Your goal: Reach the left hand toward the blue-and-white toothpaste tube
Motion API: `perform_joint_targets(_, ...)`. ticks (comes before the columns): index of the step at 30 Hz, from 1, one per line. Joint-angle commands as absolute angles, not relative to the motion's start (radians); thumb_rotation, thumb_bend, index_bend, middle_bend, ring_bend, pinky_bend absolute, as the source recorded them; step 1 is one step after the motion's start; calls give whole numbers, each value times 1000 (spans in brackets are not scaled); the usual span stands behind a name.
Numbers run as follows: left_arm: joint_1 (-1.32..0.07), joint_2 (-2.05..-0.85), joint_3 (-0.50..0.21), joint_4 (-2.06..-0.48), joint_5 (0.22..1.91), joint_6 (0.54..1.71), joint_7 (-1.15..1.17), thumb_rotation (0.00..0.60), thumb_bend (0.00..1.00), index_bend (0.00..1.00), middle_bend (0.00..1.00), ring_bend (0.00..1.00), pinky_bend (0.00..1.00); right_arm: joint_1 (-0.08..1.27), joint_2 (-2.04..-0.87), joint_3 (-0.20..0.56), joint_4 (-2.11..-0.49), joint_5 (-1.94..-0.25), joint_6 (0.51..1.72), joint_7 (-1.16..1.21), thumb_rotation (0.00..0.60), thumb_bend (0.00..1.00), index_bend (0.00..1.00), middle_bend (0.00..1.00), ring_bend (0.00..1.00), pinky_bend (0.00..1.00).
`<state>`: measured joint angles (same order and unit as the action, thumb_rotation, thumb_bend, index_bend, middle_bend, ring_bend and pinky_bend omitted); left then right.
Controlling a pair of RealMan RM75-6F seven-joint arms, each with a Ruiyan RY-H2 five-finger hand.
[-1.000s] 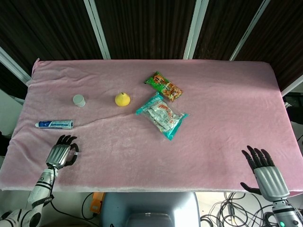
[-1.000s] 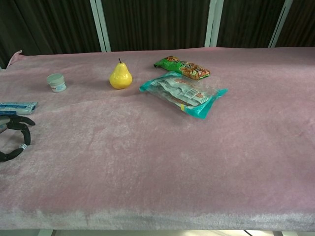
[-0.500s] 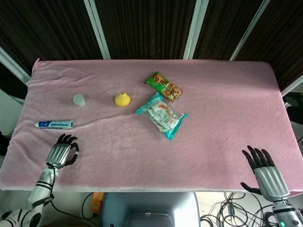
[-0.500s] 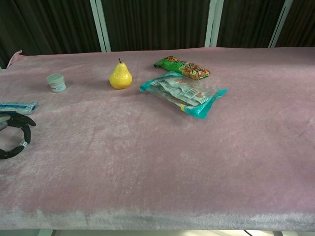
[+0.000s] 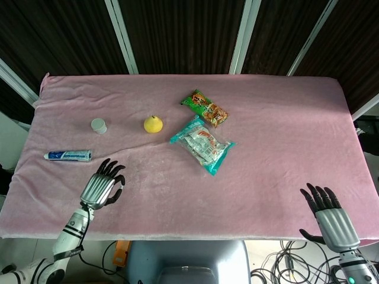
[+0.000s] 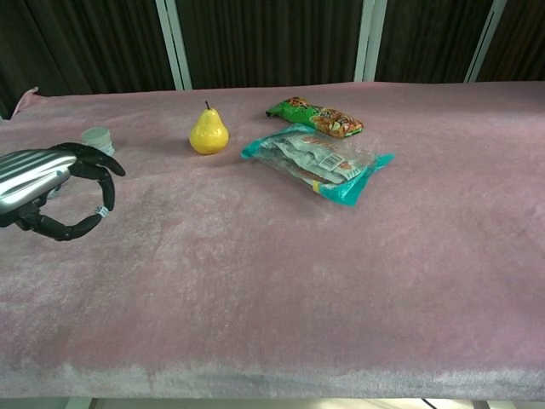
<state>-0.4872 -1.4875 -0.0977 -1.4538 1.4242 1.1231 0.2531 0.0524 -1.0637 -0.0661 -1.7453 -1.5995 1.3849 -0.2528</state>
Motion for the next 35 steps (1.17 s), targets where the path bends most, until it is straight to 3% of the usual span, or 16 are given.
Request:
perform_joint_targets(1, -527, -1511, -129, -1536, 1373, 1101, 374, 600, 408, 25, 139, 39, 56, 51, -1058, -68, -1744, -1604, 1390, -243, 600, 280, 0, 0, 0, 0)
perform_joint_targets(9, -509, -1488, -107, -1575, 1358, 1131, 411, 600, 400, 0, 129, 27, 48, 45, -1047, -69, -1742, -1613, 1406, -222, 600, 280, 0, 0, 0, 0)
perform_joint_targets(14, -450, -1404, -35, -1615, 1421, 1203, 429, 600, 398, 0, 74, 2, 39, 44, -1050, -72, -1744, -1614, 1404, -229, 600, 280, 0, 0, 0, 0)
perform_joint_targets(19, -319, -1348, 54, -1522, 1508, 1373, 325, 600, 397, 0, 6, 0, 22, 41, -1054, -69, -1740, -1604, 1403, -241, 600, 280, 0, 0, 0, 0)
perform_joint_targets(24, -216, -1388, 84, -1336, 1583, 1547, 122, 600, 392, 0, 0, 0, 8, 37, -1059, -62, -1743, -1591, 1412, -253, 600, 280, 0, 0, 0, 0)
perform_joint_targets(35, -203, -1355, 61, -1345, 1577, 1526, 96, 600, 387, 0, 0, 0, 4, 31, -1075, -60, -1733, -1575, 1411, -286, 600, 279, 0, 0, 0, 0)
